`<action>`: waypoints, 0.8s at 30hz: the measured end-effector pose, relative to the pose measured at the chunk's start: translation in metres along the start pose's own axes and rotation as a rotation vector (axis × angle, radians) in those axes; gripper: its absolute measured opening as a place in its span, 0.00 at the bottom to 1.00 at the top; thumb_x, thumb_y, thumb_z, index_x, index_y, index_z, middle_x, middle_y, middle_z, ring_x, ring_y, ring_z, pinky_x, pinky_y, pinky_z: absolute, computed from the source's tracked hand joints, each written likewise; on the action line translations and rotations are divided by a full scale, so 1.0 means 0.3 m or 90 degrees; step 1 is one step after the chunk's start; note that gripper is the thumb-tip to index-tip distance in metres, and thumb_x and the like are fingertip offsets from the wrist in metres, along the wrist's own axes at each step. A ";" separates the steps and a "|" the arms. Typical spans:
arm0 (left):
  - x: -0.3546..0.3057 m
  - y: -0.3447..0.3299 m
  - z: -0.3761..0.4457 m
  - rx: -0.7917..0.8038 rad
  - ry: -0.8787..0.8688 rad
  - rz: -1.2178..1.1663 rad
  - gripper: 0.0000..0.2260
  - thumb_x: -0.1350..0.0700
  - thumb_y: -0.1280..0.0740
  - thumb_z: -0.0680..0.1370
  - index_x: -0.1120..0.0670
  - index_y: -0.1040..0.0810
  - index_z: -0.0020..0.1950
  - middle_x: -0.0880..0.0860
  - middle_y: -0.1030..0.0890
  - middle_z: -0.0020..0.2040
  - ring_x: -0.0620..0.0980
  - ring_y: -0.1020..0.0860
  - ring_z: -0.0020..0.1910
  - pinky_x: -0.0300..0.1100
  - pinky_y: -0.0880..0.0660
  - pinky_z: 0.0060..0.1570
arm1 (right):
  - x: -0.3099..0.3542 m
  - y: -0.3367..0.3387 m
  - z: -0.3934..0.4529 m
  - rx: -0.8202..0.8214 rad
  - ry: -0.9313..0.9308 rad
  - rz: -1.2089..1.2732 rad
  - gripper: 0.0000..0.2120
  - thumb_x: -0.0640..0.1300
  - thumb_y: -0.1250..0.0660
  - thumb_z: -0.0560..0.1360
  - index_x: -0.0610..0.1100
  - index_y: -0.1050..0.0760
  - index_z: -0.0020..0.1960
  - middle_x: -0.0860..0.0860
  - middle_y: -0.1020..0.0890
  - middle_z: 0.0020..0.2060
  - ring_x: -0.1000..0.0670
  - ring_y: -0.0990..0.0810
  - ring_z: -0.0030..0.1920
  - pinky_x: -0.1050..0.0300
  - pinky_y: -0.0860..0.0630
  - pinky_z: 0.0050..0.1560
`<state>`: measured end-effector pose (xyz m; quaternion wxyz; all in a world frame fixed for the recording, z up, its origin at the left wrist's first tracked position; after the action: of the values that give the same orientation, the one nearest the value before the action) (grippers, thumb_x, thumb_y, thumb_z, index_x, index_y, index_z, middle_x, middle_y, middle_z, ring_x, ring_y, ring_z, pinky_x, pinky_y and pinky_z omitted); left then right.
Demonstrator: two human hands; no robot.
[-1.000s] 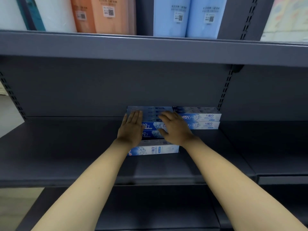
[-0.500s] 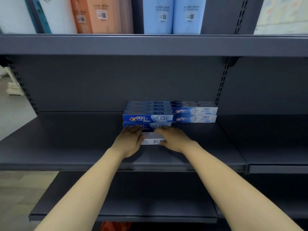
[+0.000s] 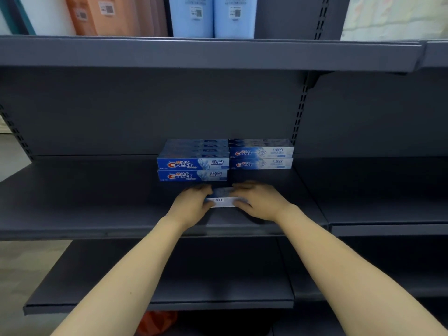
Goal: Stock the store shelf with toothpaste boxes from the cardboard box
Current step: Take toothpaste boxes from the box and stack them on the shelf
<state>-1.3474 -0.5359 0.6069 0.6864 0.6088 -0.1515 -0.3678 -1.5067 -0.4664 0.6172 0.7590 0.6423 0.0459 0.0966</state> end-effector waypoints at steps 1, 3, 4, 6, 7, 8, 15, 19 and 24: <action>-0.003 -0.001 -0.006 -0.002 0.000 -0.002 0.14 0.52 0.36 0.78 0.55 0.26 0.62 0.53 0.24 0.64 0.54 0.25 0.60 0.45 0.27 0.56 | -0.001 -0.002 -0.006 0.000 -0.001 0.010 0.18 0.53 0.43 0.80 0.53 0.30 0.69 0.53 0.30 0.70 0.49 0.32 0.69 0.53 0.29 0.62; -0.006 0.004 -0.013 -0.005 -0.002 0.000 0.15 0.51 0.37 0.78 0.55 0.26 0.62 0.53 0.24 0.64 0.54 0.25 0.60 0.46 0.28 0.56 | -0.008 0.002 -0.010 -0.003 -0.022 0.033 0.18 0.53 0.44 0.81 0.53 0.29 0.68 0.52 0.31 0.71 0.49 0.33 0.70 0.52 0.30 0.64; -0.005 0.010 -0.014 -0.003 -0.003 0.005 0.16 0.50 0.37 0.79 0.55 0.26 0.63 0.52 0.24 0.64 0.54 0.25 0.60 0.45 0.28 0.55 | -0.016 0.011 -0.009 -0.003 -0.042 0.045 0.18 0.53 0.45 0.81 0.53 0.30 0.69 0.52 0.32 0.71 0.48 0.34 0.70 0.53 0.31 0.66; 0.005 0.031 -0.010 0.003 0.007 0.016 0.17 0.49 0.39 0.80 0.55 0.29 0.66 0.53 0.25 0.64 0.54 0.26 0.61 0.45 0.29 0.57 | -0.046 0.042 -0.004 0.013 -0.100 0.074 0.21 0.53 0.46 0.81 0.52 0.36 0.73 0.51 0.34 0.73 0.48 0.35 0.72 0.54 0.33 0.67; 0.014 0.041 -0.007 0.007 0.018 0.016 0.18 0.49 0.41 0.80 0.55 0.31 0.68 0.53 0.27 0.66 0.54 0.28 0.62 0.45 0.30 0.60 | -0.064 0.060 -0.004 0.028 -0.135 0.089 0.22 0.52 0.47 0.81 0.51 0.40 0.75 0.50 0.35 0.73 0.47 0.36 0.72 0.54 0.34 0.68; 0.024 0.048 -0.002 0.014 0.033 0.014 0.18 0.50 0.43 0.81 0.54 0.32 0.70 0.54 0.28 0.67 0.55 0.29 0.64 0.46 0.32 0.62 | -0.084 0.075 -0.006 0.048 -0.167 0.096 0.23 0.52 0.47 0.82 0.51 0.43 0.76 0.48 0.37 0.74 0.46 0.37 0.73 0.53 0.35 0.68; 0.053 0.036 -0.012 0.088 0.057 0.030 0.17 0.50 0.45 0.82 0.55 0.31 0.68 0.55 0.28 0.67 0.56 0.30 0.65 0.46 0.33 0.62 | -0.122 0.057 -0.030 0.143 -0.212 0.078 0.27 0.56 0.49 0.81 0.47 0.46 0.77 0.48 0.41 0.76 0.47 0.43 0.75 0.53 0.41 0.71; 0.064 0.046 -0.016 0.033 0.037 0.017 0.17 0.49 0.40 0.80 0.55 0.26 0.65 0.54 0.23 0.62 0.55 0.26 0.61 0.45 0.31 0.59 | -0.098 0.038 -0.023 0.146 -0.155 0.075 0.23 0.56 0.46 0.81 0.49 0.37 0.73 0.49 0.31 0.69 0.47 0.32 0.68 0.54 0.33 0.64; 0.055 0.066 -0.031 -0.037 -0.032 0.053 0.20 0.45 0.32 0.75 0.54 0.24 0.63 0.51 0.22 0.60 0.53 0.26 0.60 0.45 0.34 0.60 | -0.097 0.052 -0.009 0.077 -0.136 0.043 0.13 0.59 0.40 0.77 0.49 0.31 0.53 0.51 0.24 0.46 0.49 0.26 0.44 0.57 0.32 0.40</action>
<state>-1.3237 -0.5407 0.6198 0.7144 0.5723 -0.1834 -0.3585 -1.5371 -0.4672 0.6304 0.7156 0.6948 -0.0509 0.0506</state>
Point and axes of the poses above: each hand's wrist, its own z-axis towards the middle knuckle, its own y-axis out of the back of the hand, x = y × z, the point moved 4 cm from there along z, towards the middle knuckle
